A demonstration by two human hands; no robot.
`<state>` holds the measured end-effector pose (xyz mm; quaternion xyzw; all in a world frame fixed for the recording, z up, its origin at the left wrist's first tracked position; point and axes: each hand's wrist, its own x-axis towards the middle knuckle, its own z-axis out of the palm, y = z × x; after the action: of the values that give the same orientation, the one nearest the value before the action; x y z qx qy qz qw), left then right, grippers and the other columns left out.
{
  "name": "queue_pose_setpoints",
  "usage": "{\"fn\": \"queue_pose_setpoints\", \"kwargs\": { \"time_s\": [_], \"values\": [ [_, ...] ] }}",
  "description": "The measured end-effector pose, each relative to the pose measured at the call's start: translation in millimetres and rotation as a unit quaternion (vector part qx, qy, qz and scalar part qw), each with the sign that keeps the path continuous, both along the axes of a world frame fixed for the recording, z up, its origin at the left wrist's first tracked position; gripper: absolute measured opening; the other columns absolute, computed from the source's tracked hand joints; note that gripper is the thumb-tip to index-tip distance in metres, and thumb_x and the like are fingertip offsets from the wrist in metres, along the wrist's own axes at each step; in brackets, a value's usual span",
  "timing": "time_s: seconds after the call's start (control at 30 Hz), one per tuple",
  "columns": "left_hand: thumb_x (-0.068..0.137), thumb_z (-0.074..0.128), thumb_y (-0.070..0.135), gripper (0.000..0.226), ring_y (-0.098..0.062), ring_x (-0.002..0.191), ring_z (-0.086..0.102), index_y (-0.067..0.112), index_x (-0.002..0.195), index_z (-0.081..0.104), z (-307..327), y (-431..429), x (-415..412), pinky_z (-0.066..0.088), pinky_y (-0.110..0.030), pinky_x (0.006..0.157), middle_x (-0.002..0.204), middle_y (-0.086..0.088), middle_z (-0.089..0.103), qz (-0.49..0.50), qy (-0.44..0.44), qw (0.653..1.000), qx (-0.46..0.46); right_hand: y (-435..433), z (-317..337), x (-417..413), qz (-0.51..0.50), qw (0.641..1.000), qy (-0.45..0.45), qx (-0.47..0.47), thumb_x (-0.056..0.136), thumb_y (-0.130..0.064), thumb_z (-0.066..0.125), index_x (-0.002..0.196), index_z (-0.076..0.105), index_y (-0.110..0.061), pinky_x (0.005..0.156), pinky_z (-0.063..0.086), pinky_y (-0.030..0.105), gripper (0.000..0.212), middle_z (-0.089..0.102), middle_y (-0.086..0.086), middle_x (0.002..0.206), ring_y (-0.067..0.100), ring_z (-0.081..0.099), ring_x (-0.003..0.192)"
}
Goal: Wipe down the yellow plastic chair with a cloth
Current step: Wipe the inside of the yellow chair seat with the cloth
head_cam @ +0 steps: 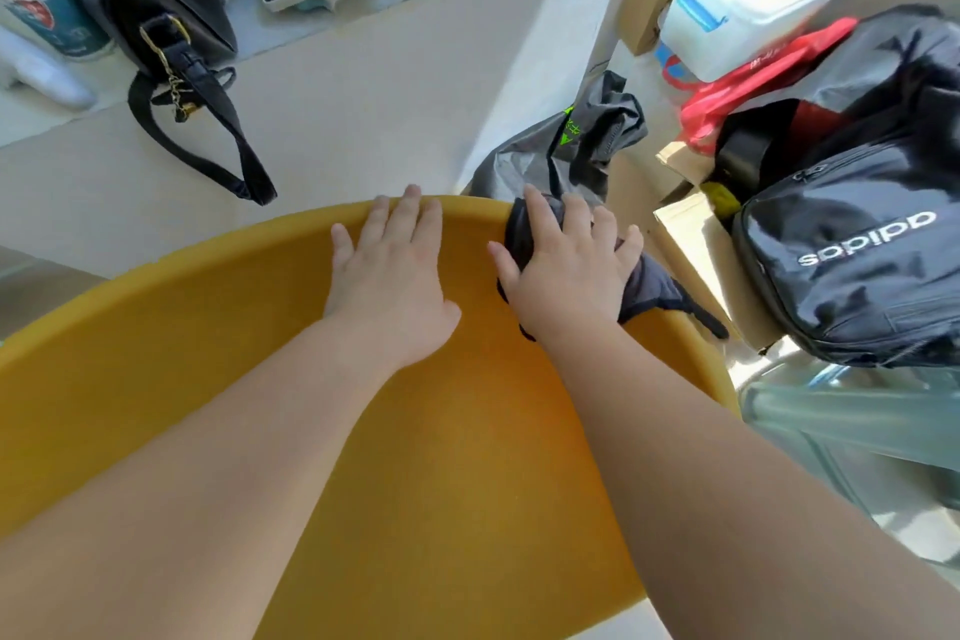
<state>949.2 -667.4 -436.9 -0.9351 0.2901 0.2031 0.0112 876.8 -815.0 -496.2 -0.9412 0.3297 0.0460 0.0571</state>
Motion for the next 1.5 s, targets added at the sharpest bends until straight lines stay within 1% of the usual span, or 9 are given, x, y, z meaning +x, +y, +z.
{"fn": "queue_pose_setpoints", "kwargs": {
  "time_s": [0.17, 0.4, 0.57, 0.67, 0.73, 0.83, 1.2, 1.37, 1.5],
  "values": [
    [0.089, 0.062, 0.037, 0.098, -0.019, 0.156, -0.009, 0.027, 0.161, -0.004, -2, -51, -27, 0.005, -0.059, 0.123, 0.168, 0.01, -0.015, -0.094, 0.037, 0.994, -0.045, -25, -2, -40, 0.084, 0.995, -0.045, -0.021, 0.103, -0.044, 0.045, 0.159, 0.027, -0.035, 0.109, 0.036, 0.05, 0.06, 0.045, 0.007, 0.154, 0.036, 0.043, 0.138],
    [0.087, 0.065, 0.039, 0.106, -0.026, 0.155, -0.015, 0.029, 0.16, -0.011, -13, -71, -47, 0.01, -0.061, 0.123, 0.168, 0.009, -0.017, -0.065, 0.029, 0.997, -0.03, -36, -4, -186, -0.045, 0.998, 0.008, 0.044, 0.101, -0.058, 0.042, 0.163, 0.008, -0.035, 0.114, 0.037, 0.055, 0.073, 0.033, 0.015, 0.159, 0.037, 0.04, 0.142],
    [0.086, 0.069, 0.037, 0.108, -0.029, 0.155, -0.014, 0.027, 0.16, -0.008, -17, -79, -53, 0.014, -0.058, 0.124, 0.169, 0.005, -0.013, -0.043, 0.019, 0.998, -0.037, -33, 8, -175, -0.085, 0.995, 0.005, 0.059, 0.098, -0.072, 0.02, 0.161, 0.02, -0.024, 0.123, 0.002, 0.062, 0.08, 0.043, 0.012, 0.155, 0.035, 0.016, 0.155],
    [0.086, 0.07, 0.036, 0.108, -0.029, 0.155, -0.013, 0.028, 0.161, -0.007, -18, -79, -54, 0.016, -0.058, 0.123, 0.169, 0.005, -0.011, -0.038, 0.006, 0.999, -0.035, -44, 10, -114, -0.123, 0.987, -0.02, 0.097, 0.099, -0.068, 0.02, 0.146, 0.044, -0.02, 0.121, 0.017, 0.063, 0.071, 0.052, 0.011, 0.146, 0.035, 0.034, 0.147],
    [0.086, 0.07, 0.035, 0.106, -0.029, 0.155, -0.012, 0.027, 0.161, -0.004, -18, -80, -55, 0.016, -0.059, 0.123, 0.169, 0.004, -0.01, -0.035, 0.006, 0.999, -0.031, -46, 6, -84, -0.119, 0.988, -0.06, 0.08, 0.102, -0.059, 0.03, 0.115, 0.058, -0.019, 0.096, 0.043, 0.051, 0.05, 0.063, 0.008, 0.115, 0.033, 0.058, 0.113],
    [0.085, 0.069, 0.043, 0.106, -0.035, 0.155, -0.009, 0.022, 0.161, -0.002, -16, -86, -58, 0.014, -0.064, 0.121, 0.169, -0.002, -0.008, -0.041, -0.005, 0.999, 0.005, -45, -2, -77, -0.07, 0.992, -0.101, 0.019, 0.104, -0.049, 0.037, 0.117, 0.058, -0.021, 0.069, 0.032, 0.037, 0.038, 0.061, 0.005, 0.106, 0.029, 0.058, 0.09],
    [0.085, 0.06, 0.037, 0.094, -0.037, 0.154, -0.006, 0.026, 0.16, 0.003, -17, -121, -136, 0.013, -0.06, 0.123, 0.168, -0.005, 0.0, -0.274, -0.018, 0.961, -0.027, -12, -56, -238, -0.187, 0.959, -0.21, 0.042, 0.098, -0.021, 0.042, 0.151, 0.045, -0.005, 0.081, 0.049, 0.046, 0.056, 0.062, 0.018, 0.125, 0.038, 0.059, 0.103],
    [0.086, 0.064, 0.028, 0.09, -0.038, 0.154, -0.009, 0.023, 0.159, 0.012, -19, -127, -144, 0.009, -0.061, 0.123, 0.167, -0.007, 0.004, -0.239, -0.014, 0.97, -0.032, -2, -42, -227, -0.26, 0.947, -0.171, 0.083, 0.104, -0.035, 0.028, 0.152, 0.042, -0.006, 0.121, 0.026, 0.05, 0.058, 0.05, 0.018, 0.149, 0.036, 0.039, 0.144],
    [0.086, 0.061, 0.025, 0.077, -0.04, 0.153, 0.007, 0.018, 0.156, 0.029, -17, -130, -141, 0.011, -0.062, 0.123, 0.162, -0.013, 0.023, -0.246, -0.045, 0.968, -0.04, -24, -30, -178, -0.257, 0.918, -0.264, 0.144, 0.098, -0.033, 0.032, 0.142, 0.054, -0.009, 0.096, 0.047, 0.05, 0.054, 0.061, 0.011, 0.128, 0.031, 0.058, 0.11]
  ]
}}
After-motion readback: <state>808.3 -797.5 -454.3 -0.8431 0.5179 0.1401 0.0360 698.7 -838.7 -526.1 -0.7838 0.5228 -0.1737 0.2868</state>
